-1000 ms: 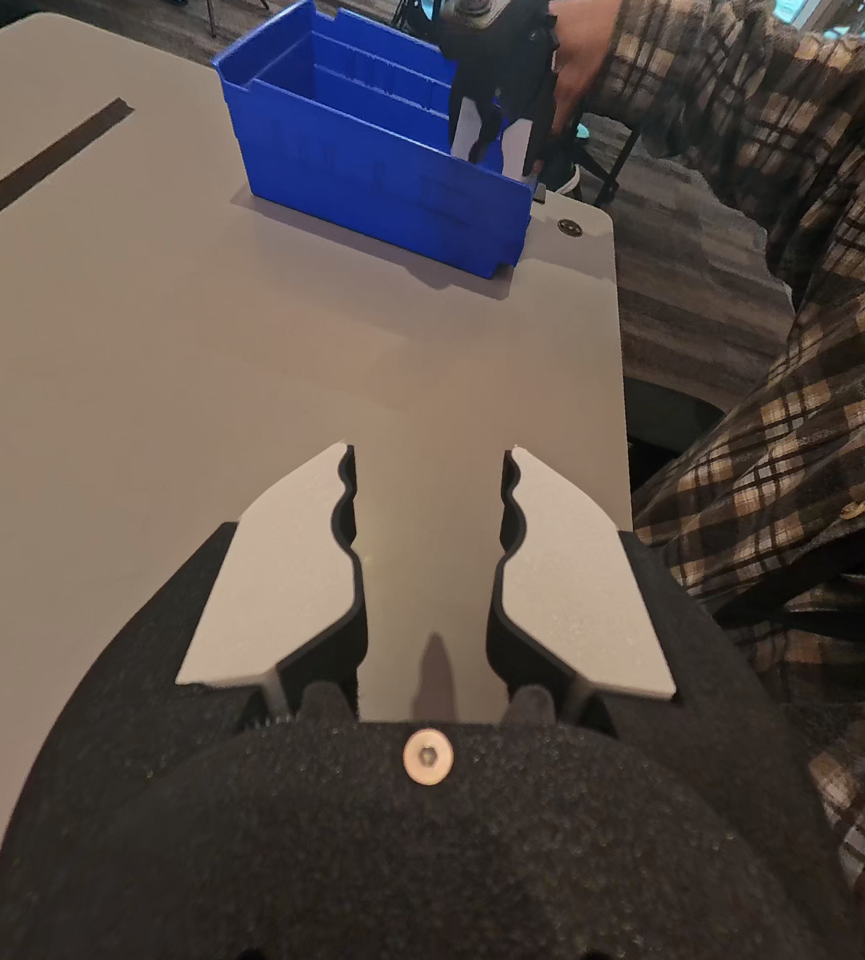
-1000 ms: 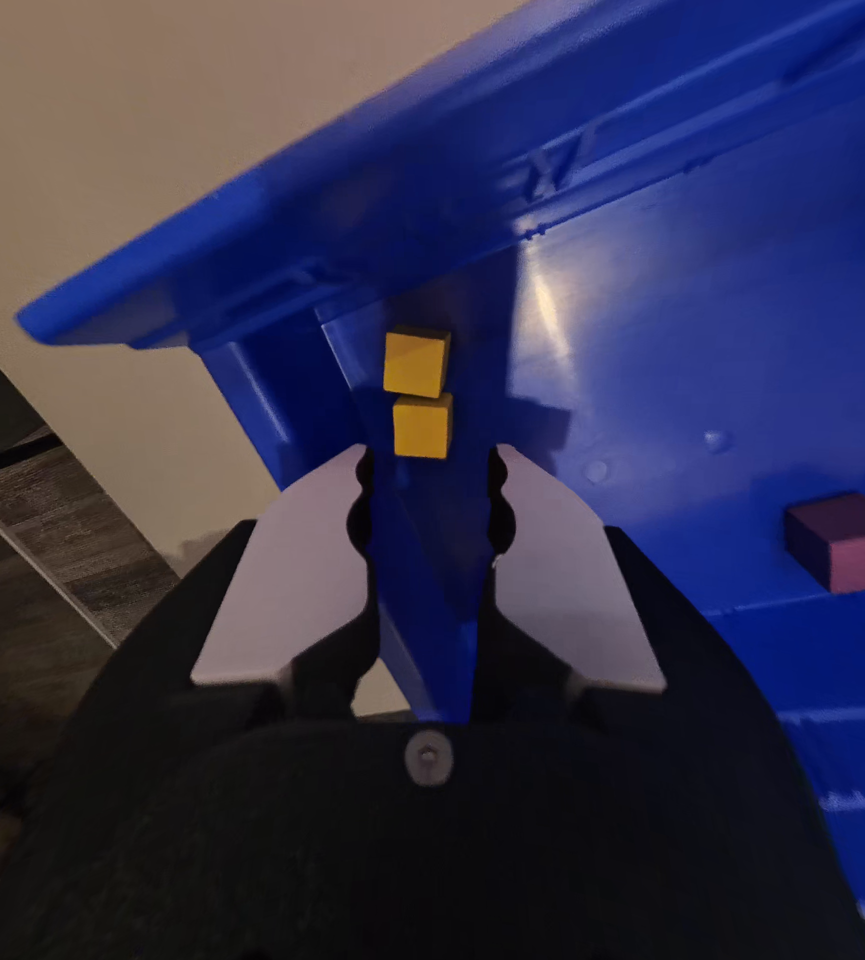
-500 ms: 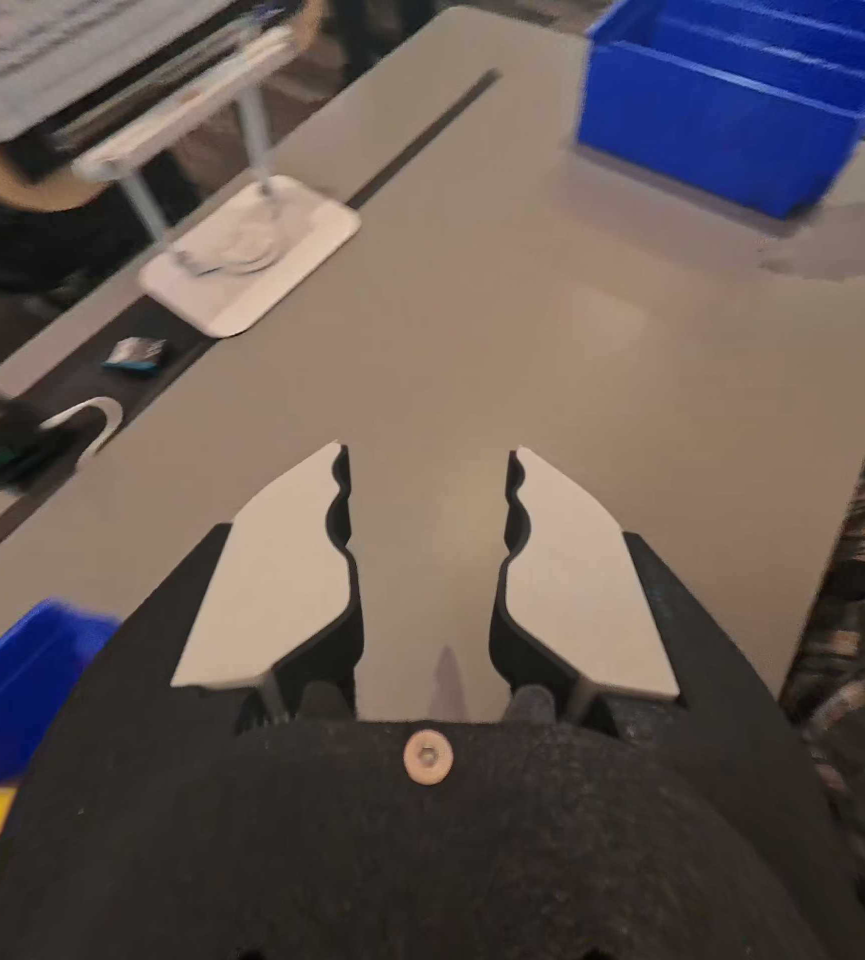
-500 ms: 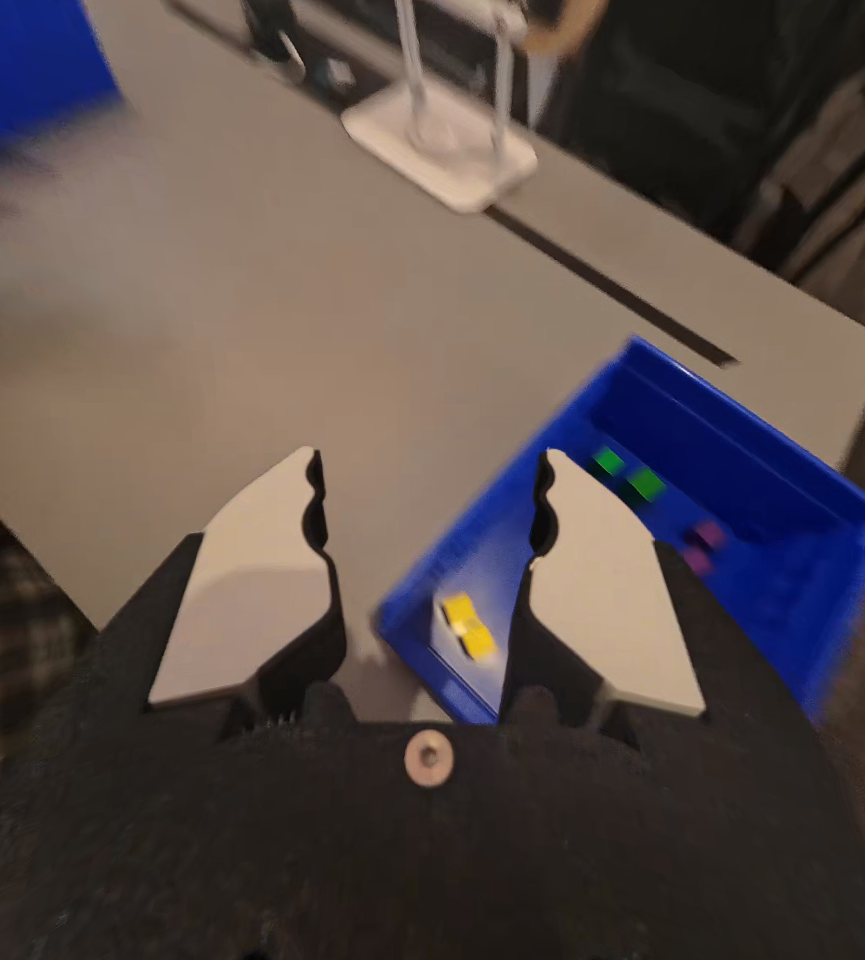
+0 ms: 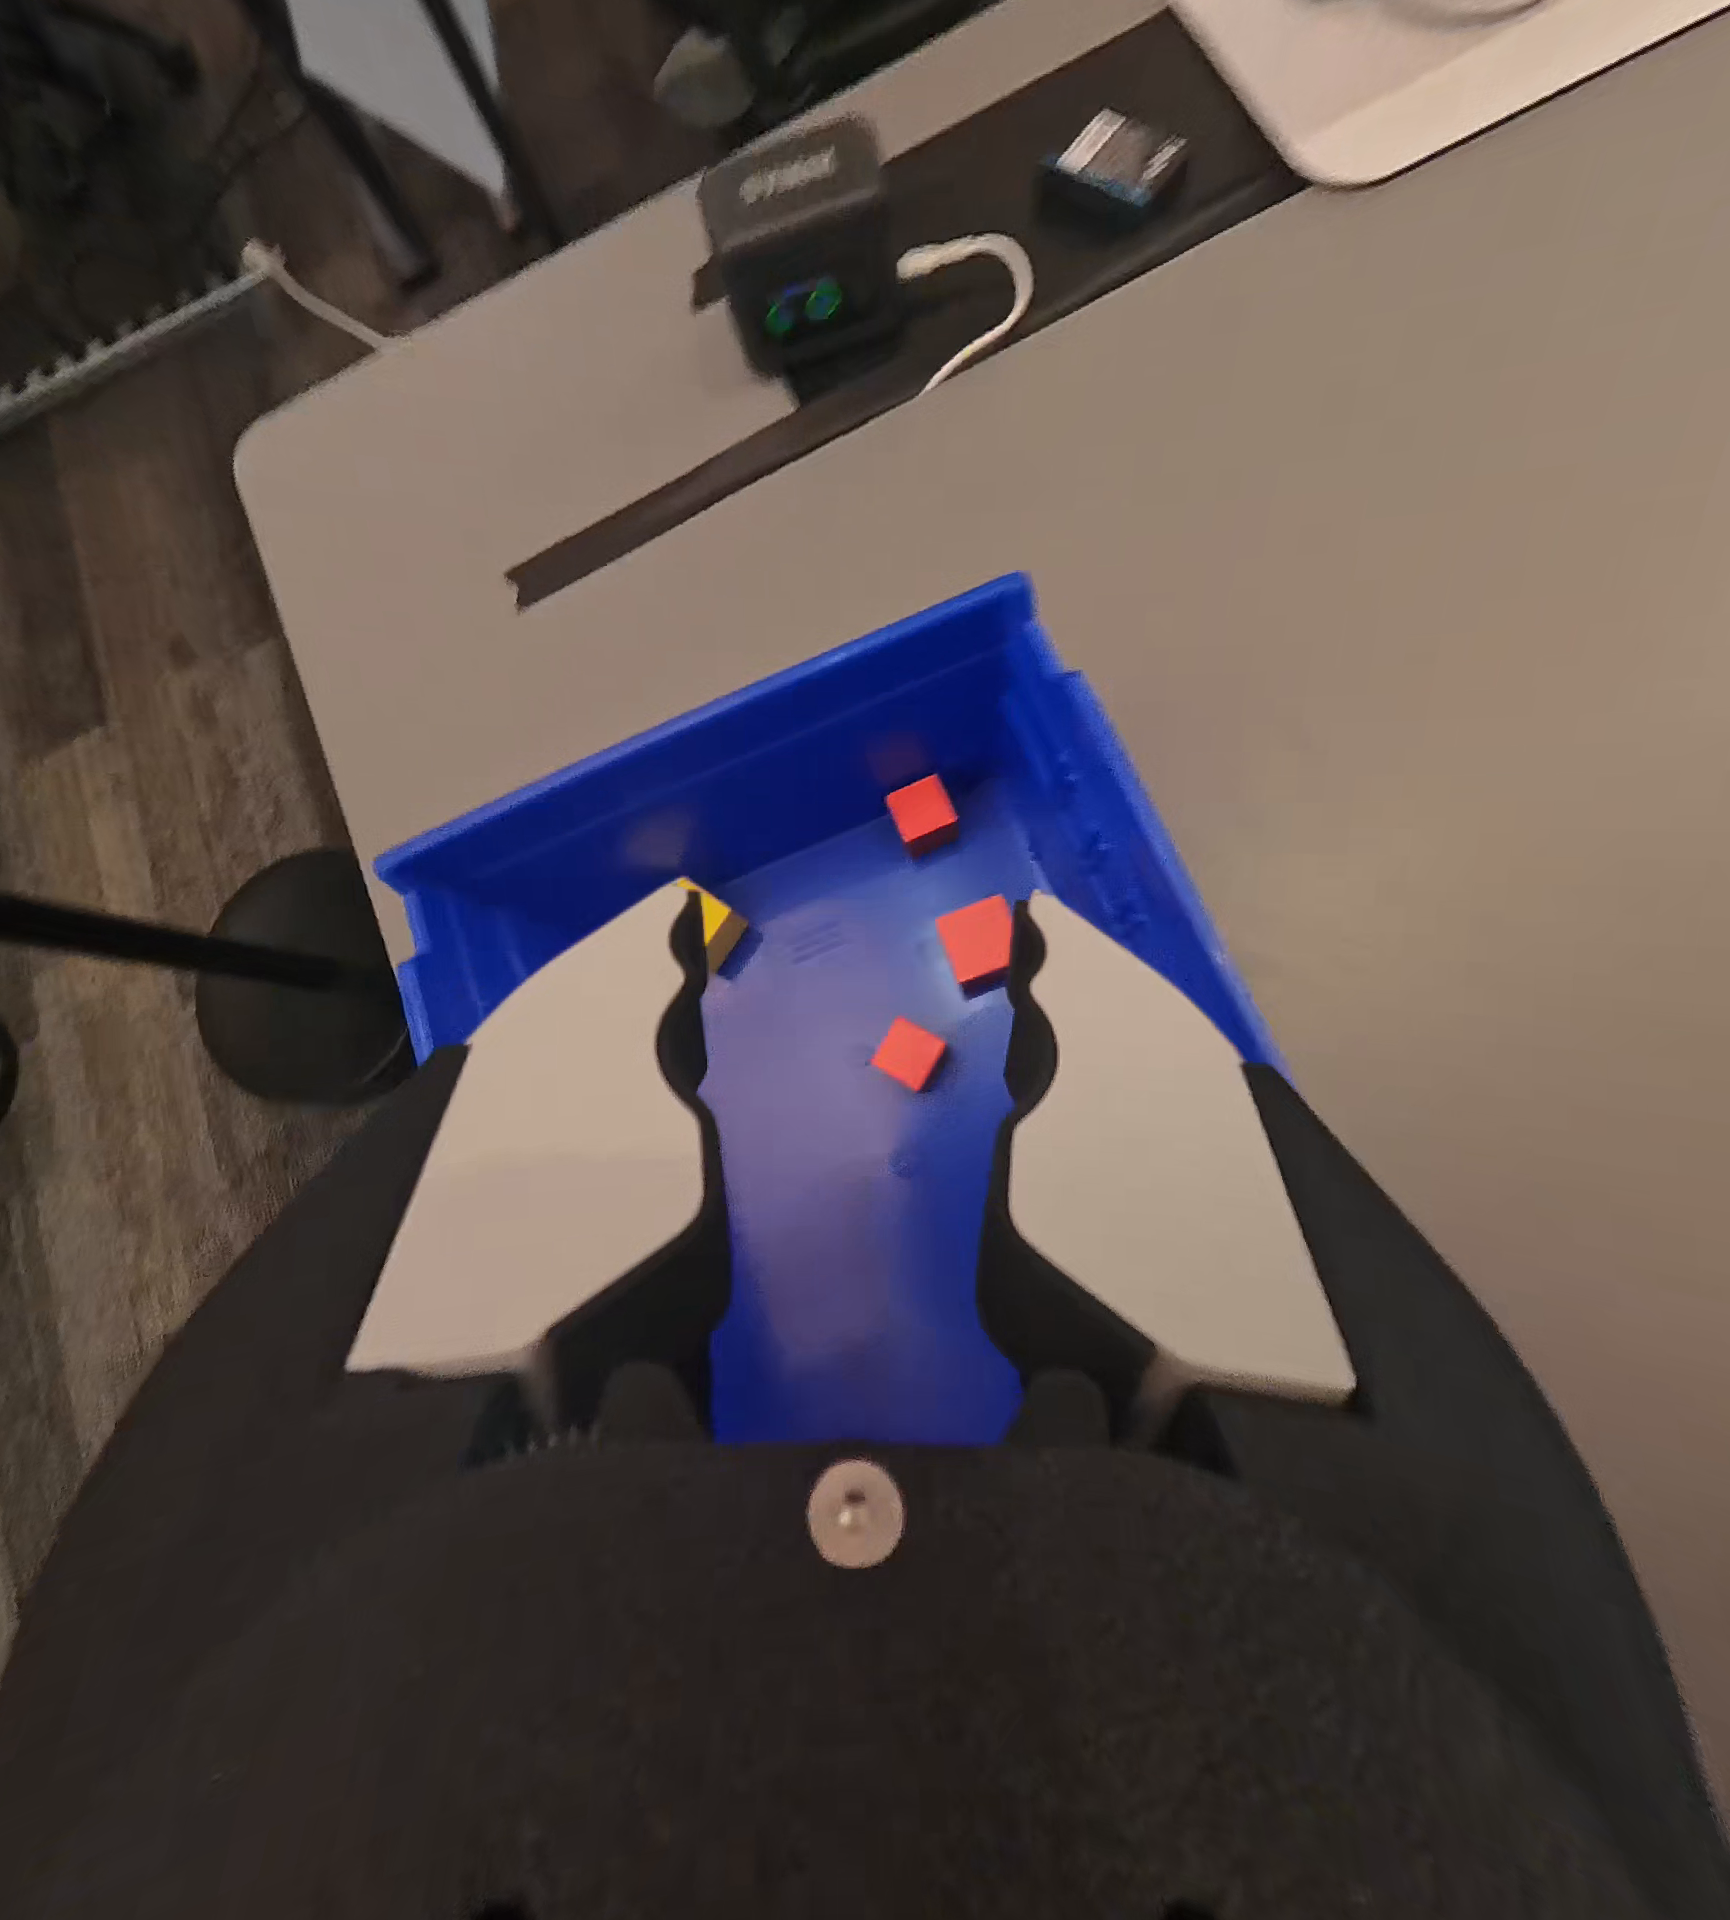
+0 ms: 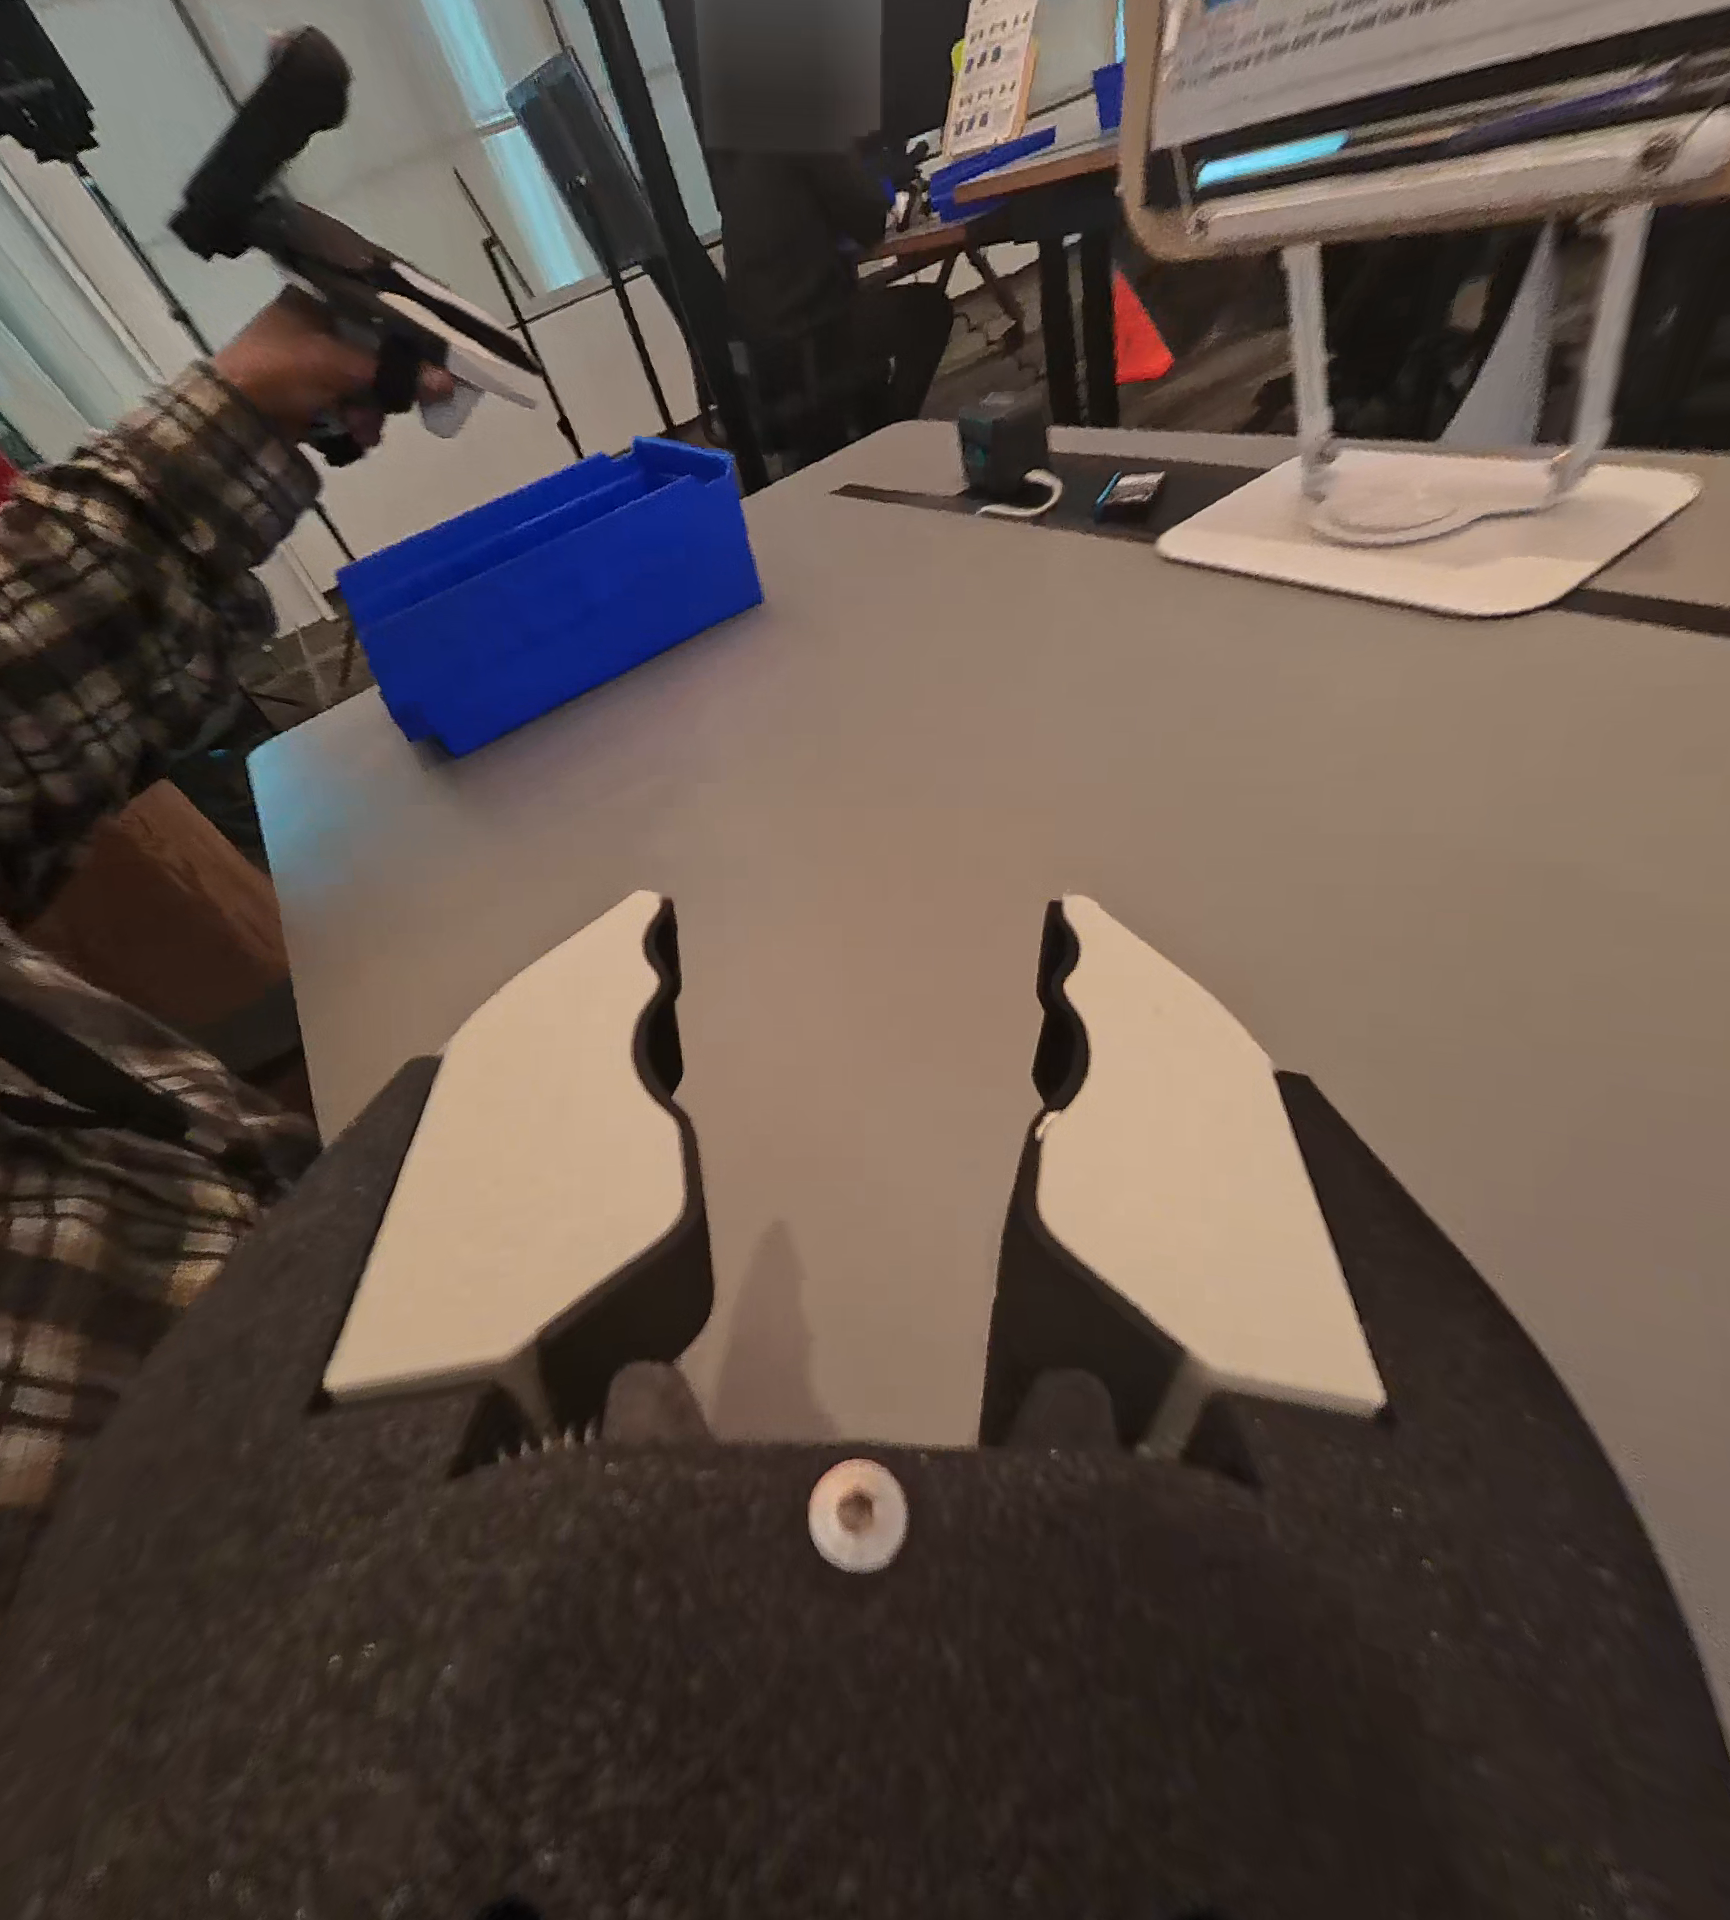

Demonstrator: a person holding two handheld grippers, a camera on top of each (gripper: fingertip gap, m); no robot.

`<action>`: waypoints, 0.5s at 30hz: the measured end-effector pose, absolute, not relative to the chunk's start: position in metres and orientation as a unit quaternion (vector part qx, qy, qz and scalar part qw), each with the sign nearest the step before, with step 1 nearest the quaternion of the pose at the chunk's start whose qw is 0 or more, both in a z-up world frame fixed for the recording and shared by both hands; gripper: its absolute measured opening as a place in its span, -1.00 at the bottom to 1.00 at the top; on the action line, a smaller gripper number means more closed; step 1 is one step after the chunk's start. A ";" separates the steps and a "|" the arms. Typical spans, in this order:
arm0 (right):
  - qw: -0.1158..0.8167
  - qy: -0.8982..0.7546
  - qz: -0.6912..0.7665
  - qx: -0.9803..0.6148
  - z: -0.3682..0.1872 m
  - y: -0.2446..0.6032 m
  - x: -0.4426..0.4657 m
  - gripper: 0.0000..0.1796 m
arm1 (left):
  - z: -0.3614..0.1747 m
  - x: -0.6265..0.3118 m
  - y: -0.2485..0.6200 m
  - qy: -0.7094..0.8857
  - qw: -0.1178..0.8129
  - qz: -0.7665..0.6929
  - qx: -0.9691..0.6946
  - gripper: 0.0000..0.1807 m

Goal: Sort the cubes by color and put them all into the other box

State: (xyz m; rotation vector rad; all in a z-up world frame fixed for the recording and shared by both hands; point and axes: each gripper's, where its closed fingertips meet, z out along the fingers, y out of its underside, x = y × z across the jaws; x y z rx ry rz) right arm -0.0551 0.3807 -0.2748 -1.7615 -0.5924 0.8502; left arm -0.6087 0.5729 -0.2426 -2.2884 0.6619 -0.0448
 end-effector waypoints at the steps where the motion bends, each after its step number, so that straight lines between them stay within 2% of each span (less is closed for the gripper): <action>1: 0.510 -0.249 0.363 -0.739 -0.280 0.381 -0.063 -0.26 | -0.252 -0.614 0.578 0.245 0.362 -0.012 -0.899 -0.37; 15: 0.470 -0.267 0.351 -0.764 -0.295 0.383 -0.087 -0.24 | -0.348 -0.662 0.623 0.087 0.280 0.022 -0.956 -0.33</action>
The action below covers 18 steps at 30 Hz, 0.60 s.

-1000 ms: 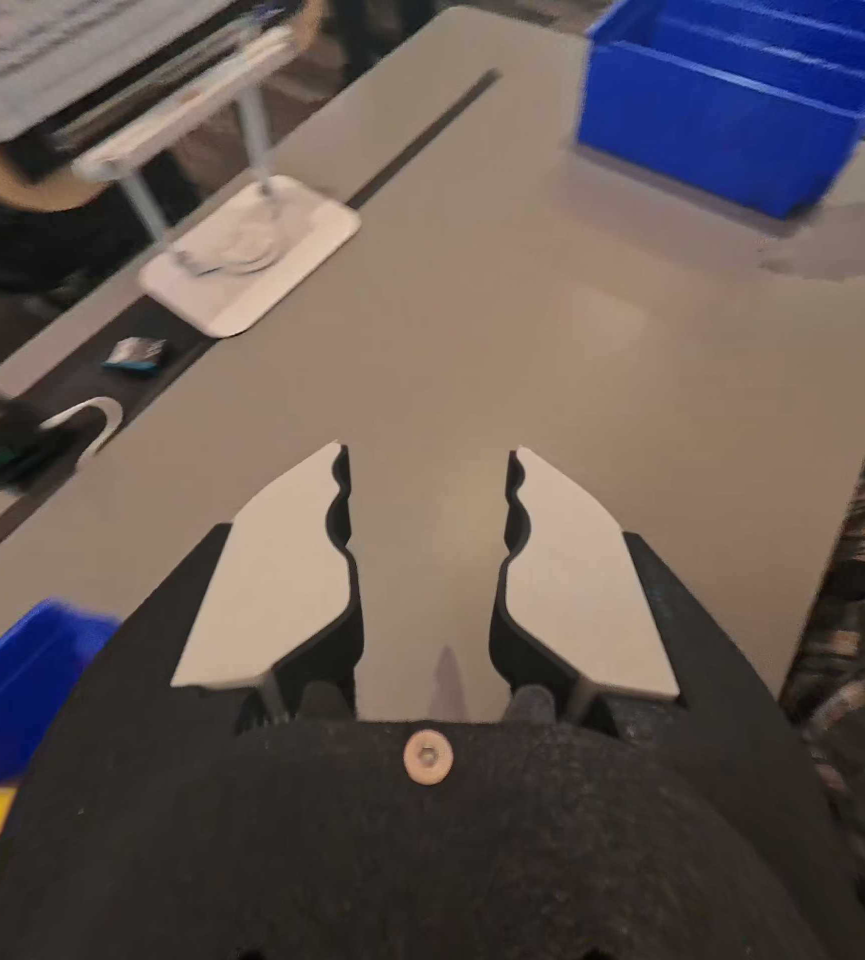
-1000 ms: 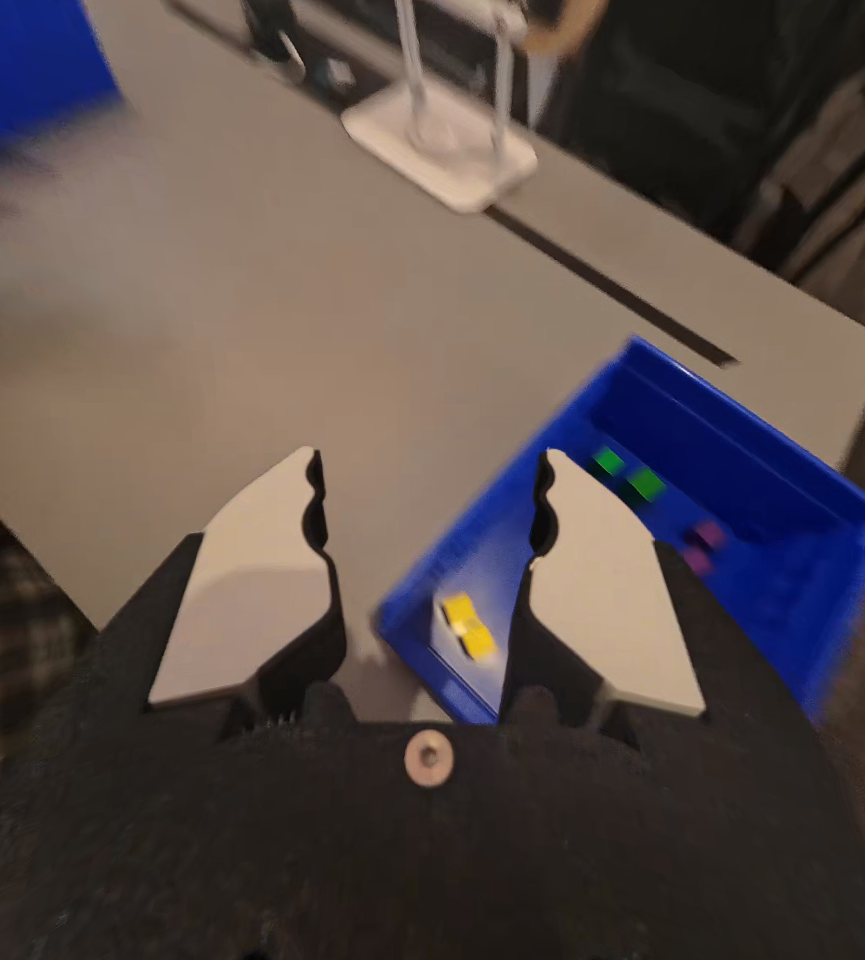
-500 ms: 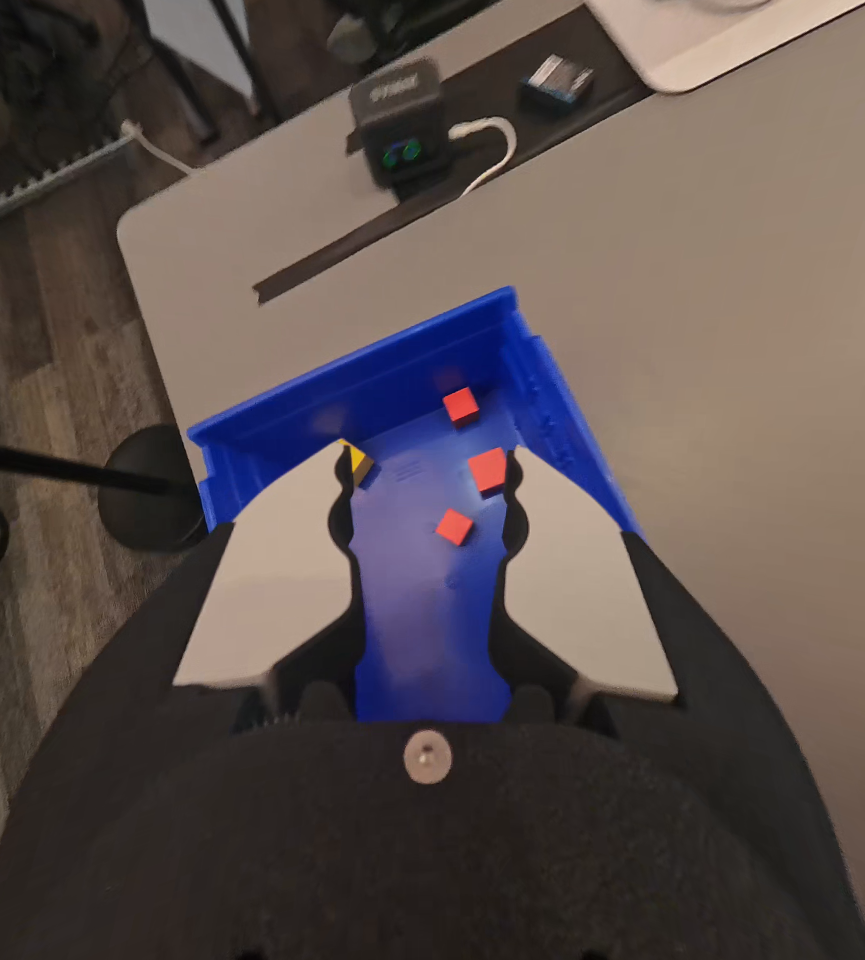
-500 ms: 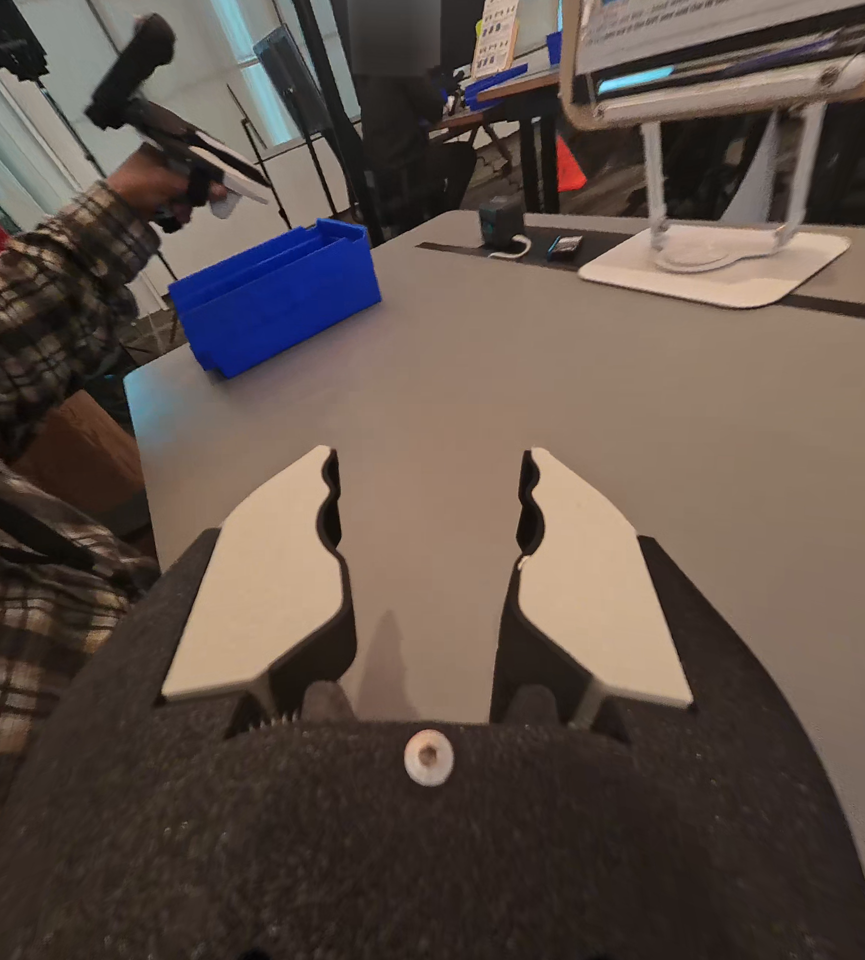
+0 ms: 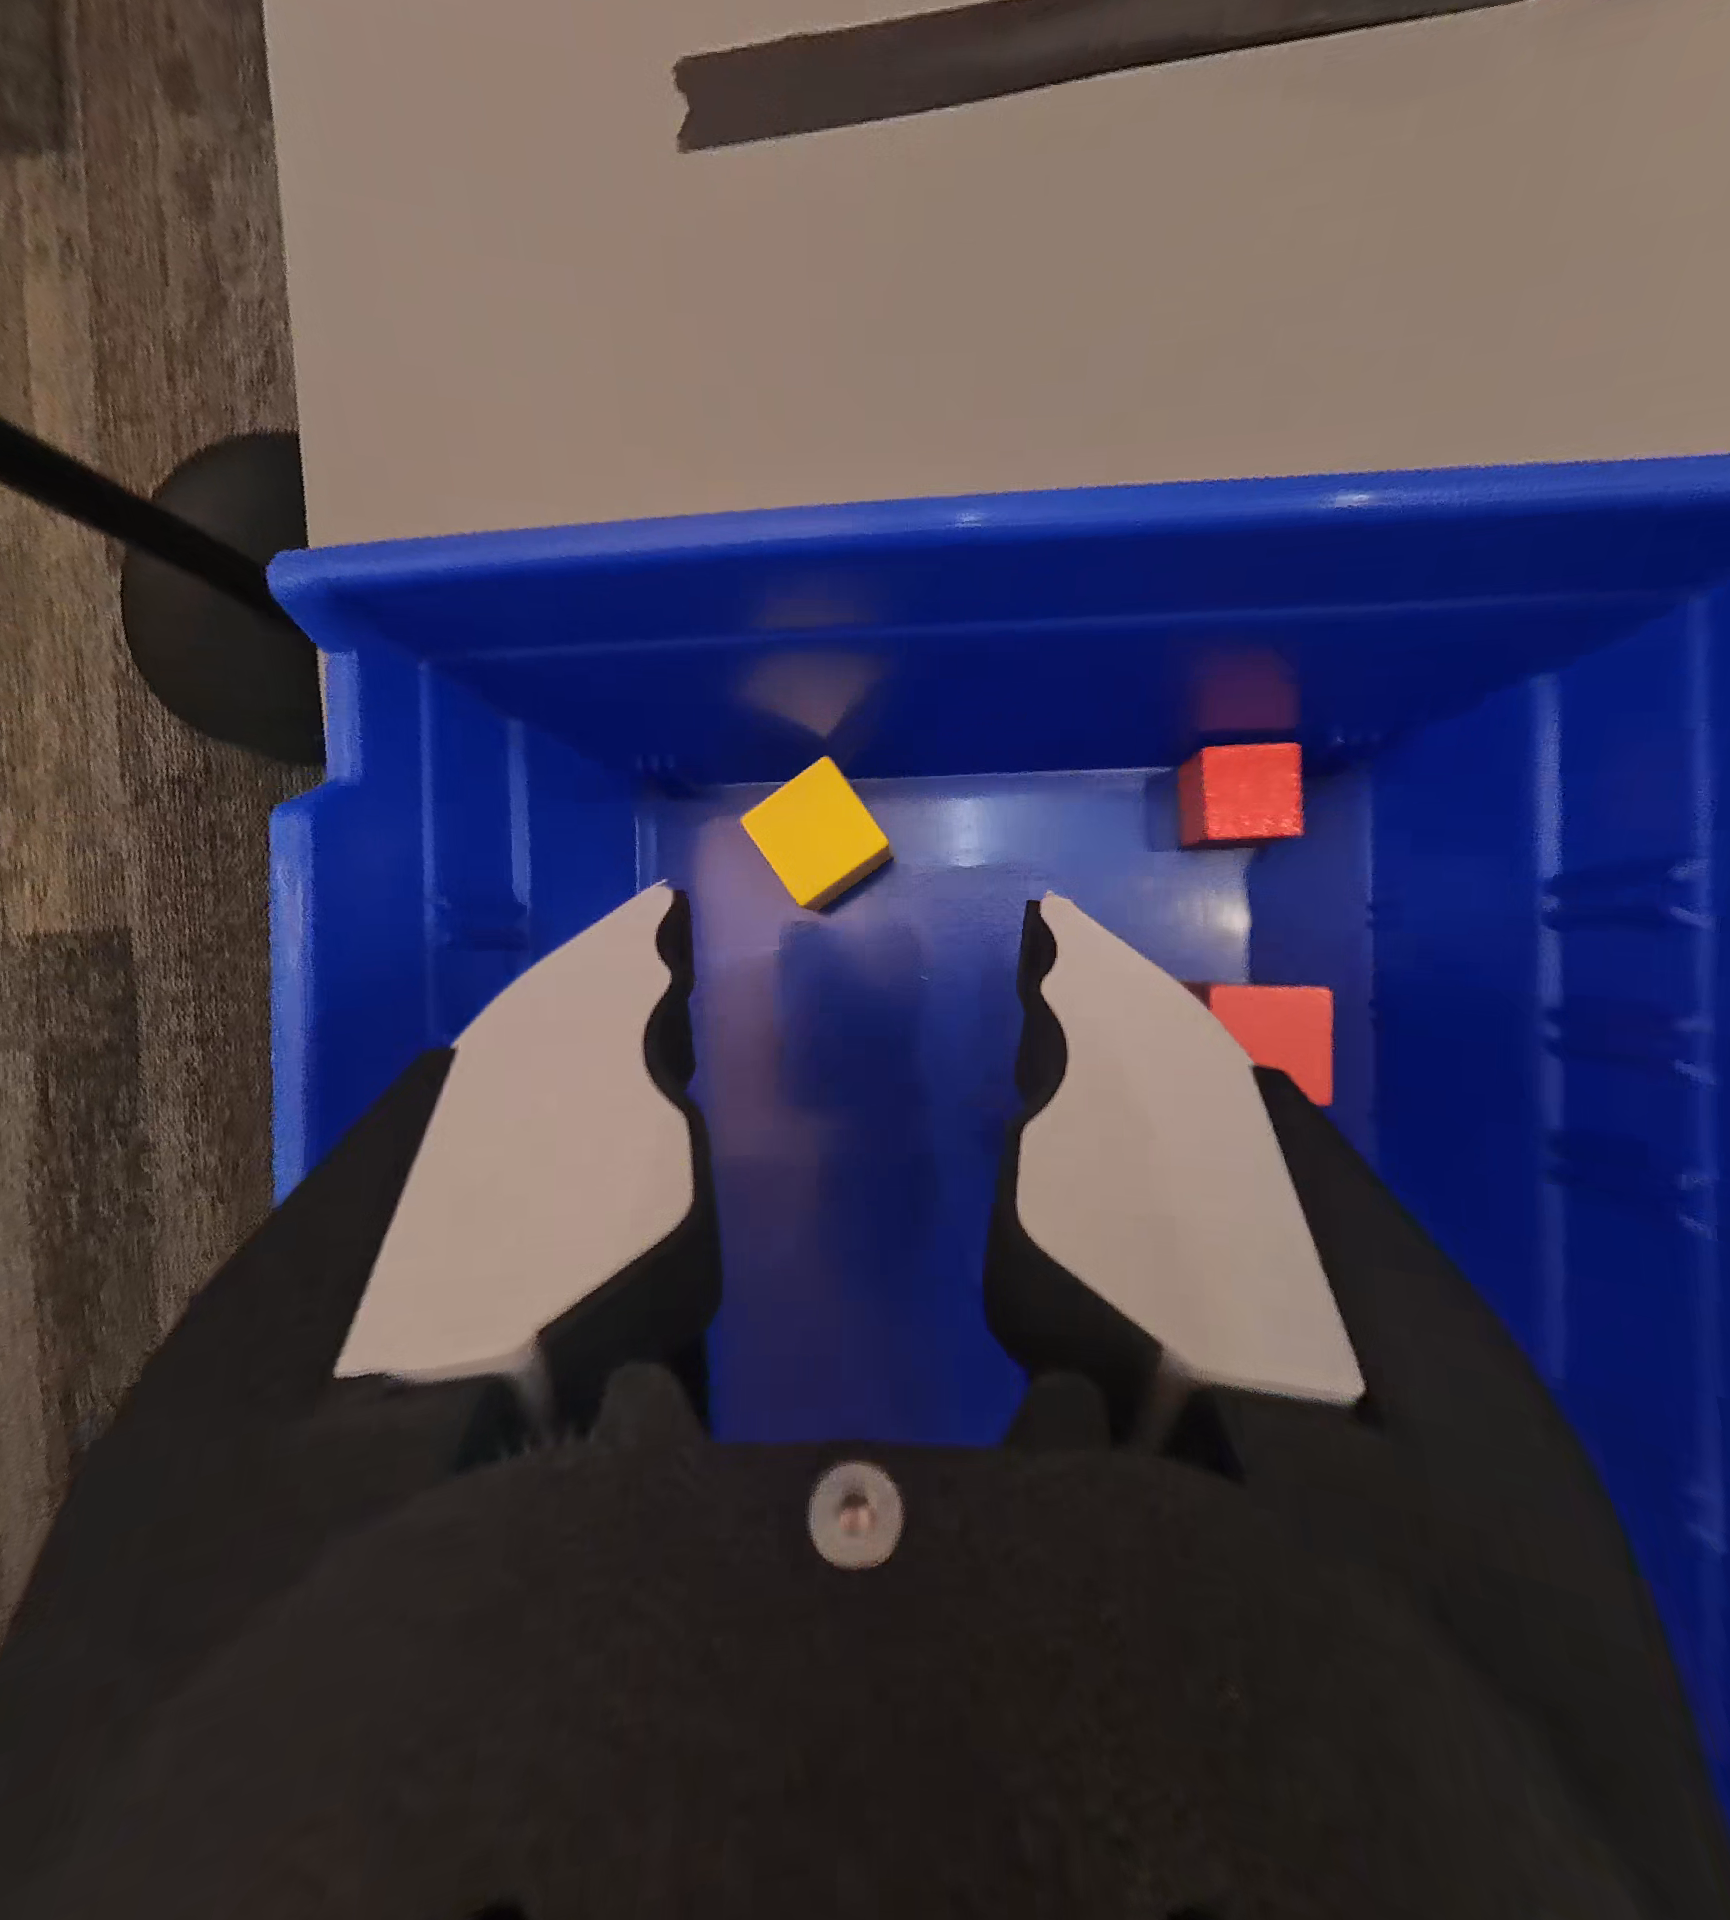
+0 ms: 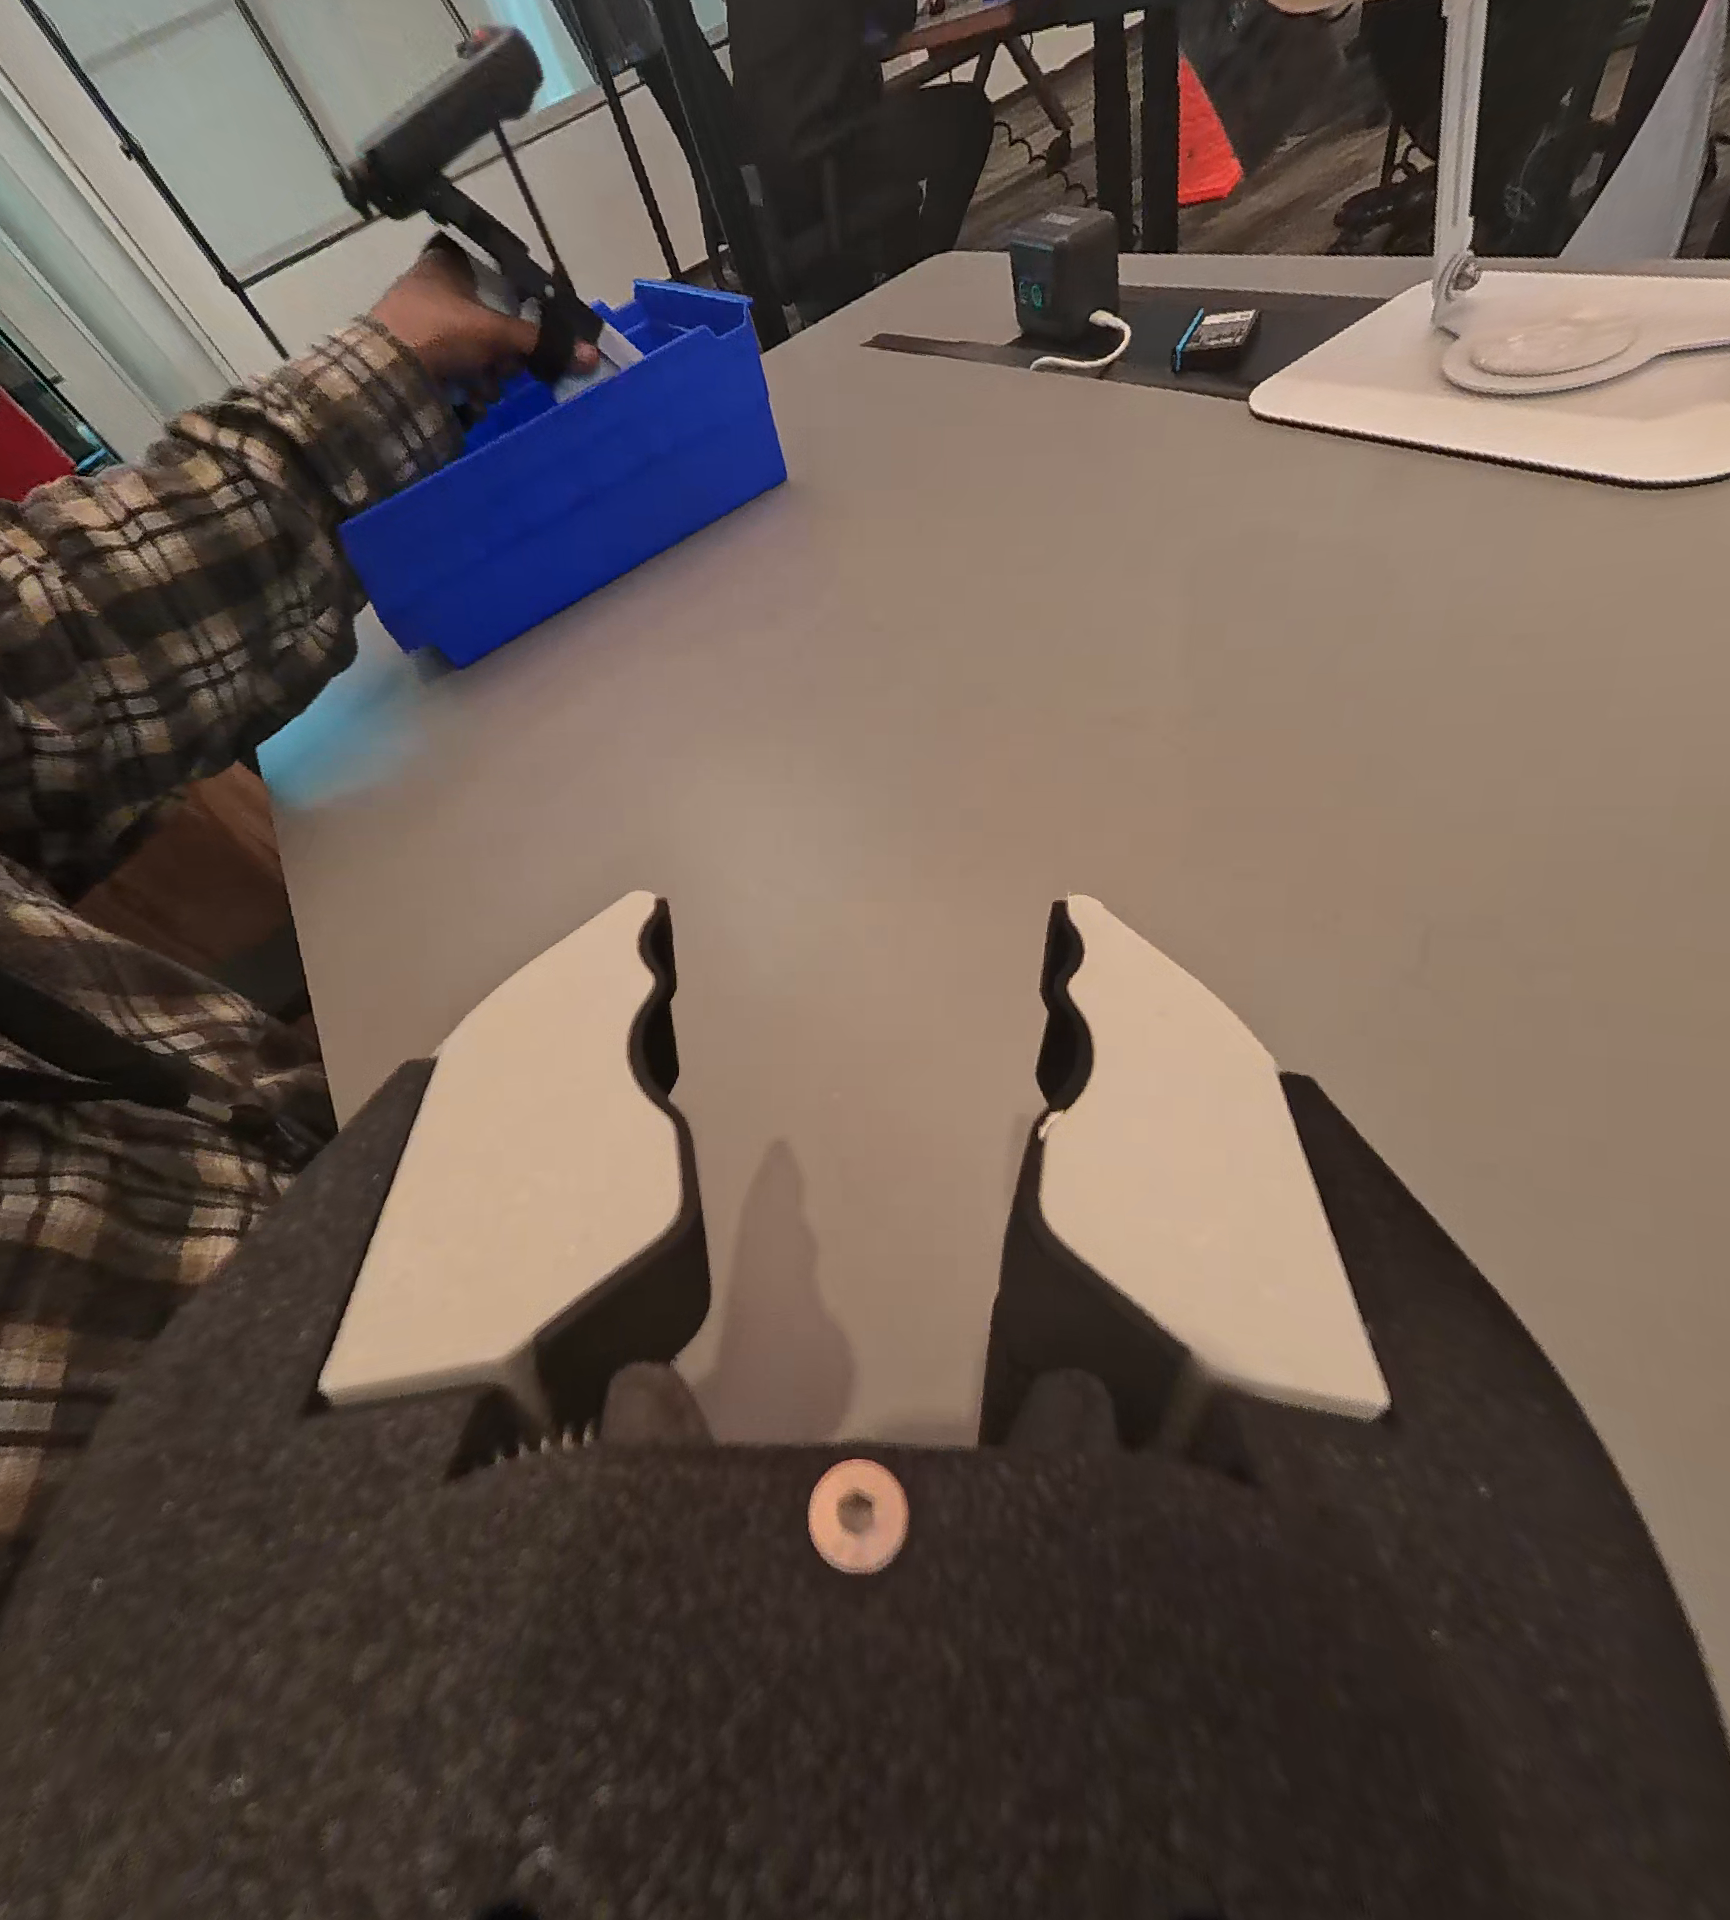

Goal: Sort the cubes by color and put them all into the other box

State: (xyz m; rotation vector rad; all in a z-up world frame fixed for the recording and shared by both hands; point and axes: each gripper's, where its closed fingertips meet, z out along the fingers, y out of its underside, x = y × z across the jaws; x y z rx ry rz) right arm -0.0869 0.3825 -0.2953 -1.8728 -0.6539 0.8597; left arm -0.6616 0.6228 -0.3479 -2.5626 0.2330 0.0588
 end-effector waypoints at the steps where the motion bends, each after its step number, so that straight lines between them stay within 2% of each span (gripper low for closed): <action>1: 0.470 -0.266 0.352 -0.764 -0.295 0.382 -0.086 -0.24 | -0.351 -0.663 0.625 0.079 0.277 0.022 -0.957 -0.33; 12: 0.479 -0.254 0.358 -0.760 -0.293 0.378 -0.076 -0.24 | -0.388 -0.678 0.640 0.040 0.241 0.035 -0.969 -0.35; 14: 0.484 -0.250 0.359 -0.758 -0.290 0.377 -0.073 -0.25 | -0.393 -0.676 0.642 0.043 0.240 0.023 -0.970 -0.43; 16: 0.488 -0.248 0.359 -0.756 -0.288 0.376 -0.069 -0.26 | -0.395 -0.674 0.644 0.056 0.245 0.011 -0.968 -0.60; 18: 0.493 -0.246 0.359 -0.754 -0.286 0.374 -0.067 -0.27 | -0.393 -0.671 0.643 0.076 0.252 -0.001 -0.965 -0.63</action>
